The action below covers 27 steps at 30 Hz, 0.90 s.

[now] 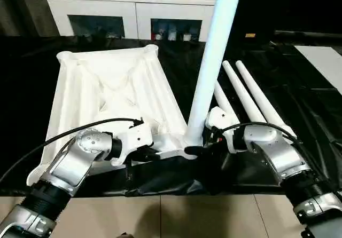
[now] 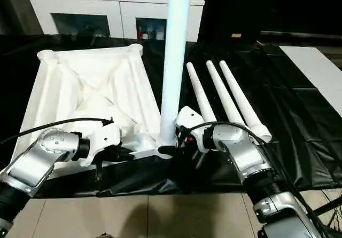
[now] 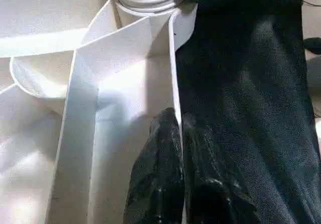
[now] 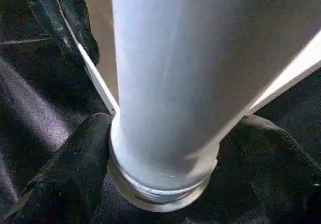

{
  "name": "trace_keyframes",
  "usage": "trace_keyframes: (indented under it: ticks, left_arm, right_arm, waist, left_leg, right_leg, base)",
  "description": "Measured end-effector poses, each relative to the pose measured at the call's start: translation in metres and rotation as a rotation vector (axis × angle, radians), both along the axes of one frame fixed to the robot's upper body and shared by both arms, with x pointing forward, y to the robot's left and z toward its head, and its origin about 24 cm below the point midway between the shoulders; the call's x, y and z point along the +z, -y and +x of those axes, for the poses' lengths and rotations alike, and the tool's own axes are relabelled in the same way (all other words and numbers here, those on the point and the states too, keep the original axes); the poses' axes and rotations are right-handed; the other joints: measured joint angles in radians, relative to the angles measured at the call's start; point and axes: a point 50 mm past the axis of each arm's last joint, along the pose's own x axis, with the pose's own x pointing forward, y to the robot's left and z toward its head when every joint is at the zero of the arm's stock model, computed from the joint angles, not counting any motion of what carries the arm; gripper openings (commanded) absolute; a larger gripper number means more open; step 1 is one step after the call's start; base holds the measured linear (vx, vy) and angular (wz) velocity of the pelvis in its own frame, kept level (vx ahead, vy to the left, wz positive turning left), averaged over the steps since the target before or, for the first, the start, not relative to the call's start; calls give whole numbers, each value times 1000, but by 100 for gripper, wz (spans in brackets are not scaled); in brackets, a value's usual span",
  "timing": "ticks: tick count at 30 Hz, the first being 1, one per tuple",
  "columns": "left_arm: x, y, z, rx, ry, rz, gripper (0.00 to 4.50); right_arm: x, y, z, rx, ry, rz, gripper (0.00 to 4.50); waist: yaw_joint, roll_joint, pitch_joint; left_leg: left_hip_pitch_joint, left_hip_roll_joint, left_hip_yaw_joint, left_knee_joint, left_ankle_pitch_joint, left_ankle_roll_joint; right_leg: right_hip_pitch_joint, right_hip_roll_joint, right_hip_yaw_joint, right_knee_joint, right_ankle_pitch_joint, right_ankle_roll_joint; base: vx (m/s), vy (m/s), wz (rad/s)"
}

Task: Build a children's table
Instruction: Rotate leg to tighten

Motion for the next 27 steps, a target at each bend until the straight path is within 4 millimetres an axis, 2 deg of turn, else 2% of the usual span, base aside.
trace_keyframes:
  ticks: [1, 2, 3, 6, 7, 16, 20, 27]
  left_arm:
    - [0, 0, 1, -1, -1, 1, 0]
    - [0, 0, 2, -1, -4, 2, 0]
    - [0, 0, 3, -2, -7, 3, 0]
    - [-1, -1, 4, -3, -2, 7, 0]
    - [-1, -1, 4, -3, -1, 8, 0]
    - [-2, -3, 7, 9, 6, 6, 0]
    - [-5, 3, 16, 90, 31, -30, 0]
    - [-10, 28, 42, 305, 77, -72, 0]
  right_arm:
    - [0, 0, 1, 0, -1, 1, 396]
    - [-1, 0, 1, -2, -3, 4, 370]
    - [-1, 0, 2, -3, -4, 6, 362]
    - [-3, -2, 2, 7, -7, 12, 357]
    - [-3, -2, 2, 6, -6, 13, 319]
    - [-9, -4, 4, -45, -40, 79, 275]
    - [-15, -9, 10, -203, -26, 133, 272]
    - [-21, -27, 33, -673, 0, 208, 272]
  waist:
    - [0, 0, 0]
    - [0, 0, 0]
    - [0, 0, 0]
    - [-1, 0, 0]
    - [-1, 0, 0]
    - [-5, 0, 0]
    - [-14, 0, 0]
    - [-29, 1, 1]
  left_leg:
    - [0, 0, 0, 0, 0, 0]
    - [0, 0, 0, 0, 0, 0]
    - [0, 0, 0, 0, 0, 0]
    - [0, 0, 0, 1, 0, 0]
    - [0, 0, 0, 1, 0, 0]
    - [1, 0, -2, 2, 0, 0]
    - [0, 0, -2, 3, 0, 0]
    - [-1, 0, -3, 4, 0, -1]
  right_leg:
    - [0, 0, 0, 0, 0, 0]
    - [0, 0, 0, 0, 0, 0]
    - [0, 0, 0, 1, 0, 0]
    - [0, 0, 0, 2, -3, 5]
    - [0, 0, 0, 3, -3, 5]
    - [-2, 0, 0, 8, -3, 5]
    - [-3, 0, 0, 8, -3, 5]
    - [-5, 0, -1, 8, -3, 5]
  base:
    - [0, 0, 0]
    - [0, 0, 0]
    - [0, 0, 0]
    - [0, 0, 0]
    - [0, 0, 0]
    - [0, 0, 0]
    - [0, 0, 0]
    - [0, 0, 0]
